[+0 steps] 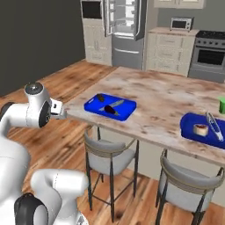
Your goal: Gather the eggplant and sweet potato from the fridge and place them on a tray on the dining counter. Then gather the steak and chicken drumstick from the fridge and place them on the other tray.
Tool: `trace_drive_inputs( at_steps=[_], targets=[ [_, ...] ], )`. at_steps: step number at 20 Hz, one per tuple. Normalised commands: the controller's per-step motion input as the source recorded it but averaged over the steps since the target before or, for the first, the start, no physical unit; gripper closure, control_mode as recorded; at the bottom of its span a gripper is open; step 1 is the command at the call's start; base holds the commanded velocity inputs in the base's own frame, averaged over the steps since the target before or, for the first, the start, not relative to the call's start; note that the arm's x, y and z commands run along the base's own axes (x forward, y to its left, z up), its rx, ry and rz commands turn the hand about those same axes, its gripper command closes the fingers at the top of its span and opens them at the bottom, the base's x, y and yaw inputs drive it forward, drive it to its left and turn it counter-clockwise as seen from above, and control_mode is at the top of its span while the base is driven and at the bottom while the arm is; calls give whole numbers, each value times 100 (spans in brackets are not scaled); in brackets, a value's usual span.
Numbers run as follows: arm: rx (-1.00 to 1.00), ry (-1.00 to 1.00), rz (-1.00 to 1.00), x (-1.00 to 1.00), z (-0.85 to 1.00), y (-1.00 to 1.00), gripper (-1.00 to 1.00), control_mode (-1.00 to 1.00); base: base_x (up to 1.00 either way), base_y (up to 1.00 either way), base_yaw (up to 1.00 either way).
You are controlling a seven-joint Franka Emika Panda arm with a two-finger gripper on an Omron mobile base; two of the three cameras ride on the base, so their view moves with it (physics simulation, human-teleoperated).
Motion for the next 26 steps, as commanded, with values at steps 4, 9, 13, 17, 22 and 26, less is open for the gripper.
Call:
trace_drive_inputs(
  at_steps=[4,9,13,17,22,26],
  targets=[
    [0,0,0,0,0,0,-100,100,45,100,0],
    [0,0,0,0,0,0,-100,100,61,100,-1],
    [0,0,0,0,0,0,-100,100,75,100,-5],
    [0,0,0,0,0,0,-100,100,84,96,-8],
    [0,0,0,0,0,0,-100,100,94,66,-18],
    [0,0,0,0,0,0,-100,100,100,46,-15]
  ],
)
